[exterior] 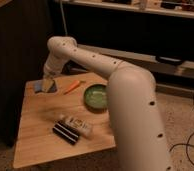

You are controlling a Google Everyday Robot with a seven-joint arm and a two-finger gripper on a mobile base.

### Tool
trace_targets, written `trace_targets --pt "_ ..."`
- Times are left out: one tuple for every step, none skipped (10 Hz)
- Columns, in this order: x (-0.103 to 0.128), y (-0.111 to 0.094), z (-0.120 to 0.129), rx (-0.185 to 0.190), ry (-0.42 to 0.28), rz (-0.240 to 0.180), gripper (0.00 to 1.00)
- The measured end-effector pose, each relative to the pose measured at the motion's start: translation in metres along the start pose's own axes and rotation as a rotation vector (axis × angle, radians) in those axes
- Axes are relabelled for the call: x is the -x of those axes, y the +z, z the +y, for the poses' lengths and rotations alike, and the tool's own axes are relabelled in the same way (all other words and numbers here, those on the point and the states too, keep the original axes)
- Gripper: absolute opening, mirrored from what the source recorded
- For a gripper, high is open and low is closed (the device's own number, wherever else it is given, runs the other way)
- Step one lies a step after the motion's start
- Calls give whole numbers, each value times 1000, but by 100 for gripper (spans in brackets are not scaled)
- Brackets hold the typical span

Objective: Place the white sponge in the ceramic bowl

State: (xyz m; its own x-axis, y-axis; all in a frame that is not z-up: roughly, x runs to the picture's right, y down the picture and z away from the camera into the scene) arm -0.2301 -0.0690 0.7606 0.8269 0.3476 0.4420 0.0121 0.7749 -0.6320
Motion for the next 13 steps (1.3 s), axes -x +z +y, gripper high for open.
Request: trace_targets --pt "-14 -24 -14 -36 35 -9 0" --pt "-34 -57 -30 -87 83 -15 0" --pt "-51 -81 -41 -126 122 -18 0" --pt "-64 -102 -50 -161 157 -19 0" --pt "-86 -134 -62 -217 211 -20 0" --pt "-104 -165 -71 -270 257 -16 0" --pt "-123 -194 -77 -323 305 -8 0" --pt "-141 -219 -80 -370 347 2 0" --pt "-158 -241 -81 -414 388 12 0" --pt "-175 -262 -81 -459 427 26 0" --pt "-195 -285 -79 -507 470 50 0" --pt "-219 -308 -76 -543 503 82 0" --pt "-231 -315 -73 -553 506 118 0"
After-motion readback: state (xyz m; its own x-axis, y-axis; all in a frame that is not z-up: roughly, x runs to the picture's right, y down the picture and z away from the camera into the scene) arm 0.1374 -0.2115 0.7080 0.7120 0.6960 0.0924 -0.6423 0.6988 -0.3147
